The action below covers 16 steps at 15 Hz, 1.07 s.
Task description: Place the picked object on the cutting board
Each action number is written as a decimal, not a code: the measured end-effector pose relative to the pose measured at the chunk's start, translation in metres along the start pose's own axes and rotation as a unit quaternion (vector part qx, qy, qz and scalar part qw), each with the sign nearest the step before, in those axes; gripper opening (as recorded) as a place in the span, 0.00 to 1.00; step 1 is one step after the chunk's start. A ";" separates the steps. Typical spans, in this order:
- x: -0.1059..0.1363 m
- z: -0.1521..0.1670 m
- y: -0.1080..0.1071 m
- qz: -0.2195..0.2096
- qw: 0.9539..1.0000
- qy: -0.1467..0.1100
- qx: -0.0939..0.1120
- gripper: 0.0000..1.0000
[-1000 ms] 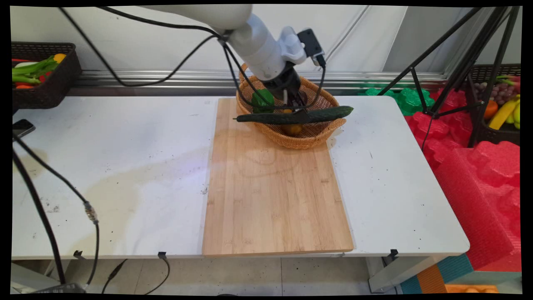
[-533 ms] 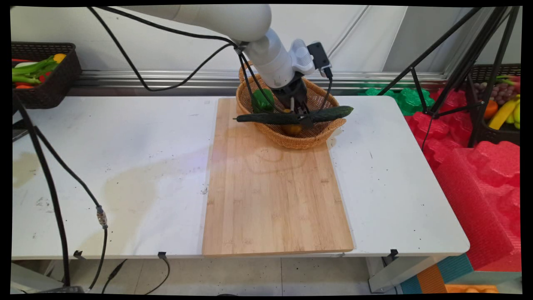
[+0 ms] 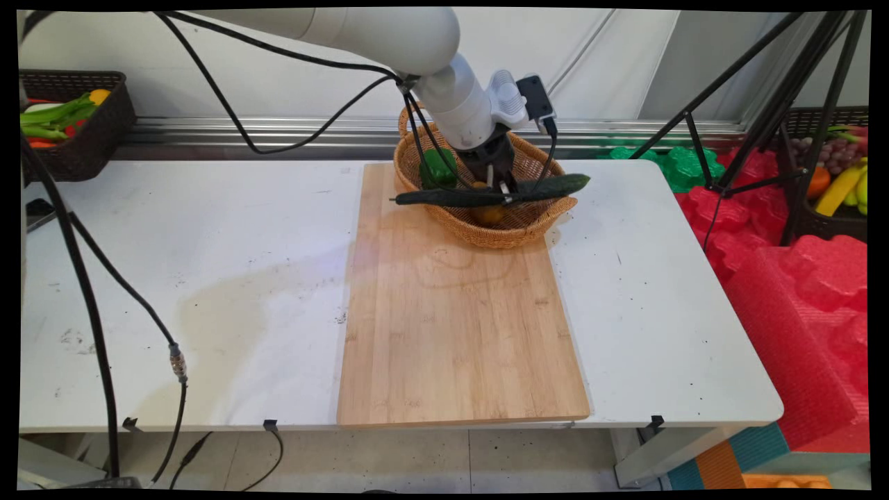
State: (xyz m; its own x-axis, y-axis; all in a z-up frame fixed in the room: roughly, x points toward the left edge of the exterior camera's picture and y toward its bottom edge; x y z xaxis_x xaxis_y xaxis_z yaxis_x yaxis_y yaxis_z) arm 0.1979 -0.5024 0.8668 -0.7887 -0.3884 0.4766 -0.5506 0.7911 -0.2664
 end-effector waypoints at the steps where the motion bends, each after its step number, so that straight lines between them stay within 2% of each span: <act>1: 0.000 -0.003 0.000 -0.002 1.000 0.002 0.002 0.00; 4: 0.001 -0.020 0.001 -0.013 1.000 0.012 0.009 0.00; 9: 0.002 -0.077 0.010 -0.044 0.998 0.035 0.019 0.00; 12: -0.004 -0.115 0.022 -0.069 0.997 0.041 0.015 0.00; 16: -0.016 -0.150 0.045 -0.094 0.995 0.034 0.002 0.00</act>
State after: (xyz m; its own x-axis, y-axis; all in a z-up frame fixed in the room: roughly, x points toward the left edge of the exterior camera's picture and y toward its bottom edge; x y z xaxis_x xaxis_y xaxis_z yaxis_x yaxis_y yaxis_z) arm 0.2264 -0.3900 0.9730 -0.6516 -0.4964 0.5735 -0.6875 0.7059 -0.1702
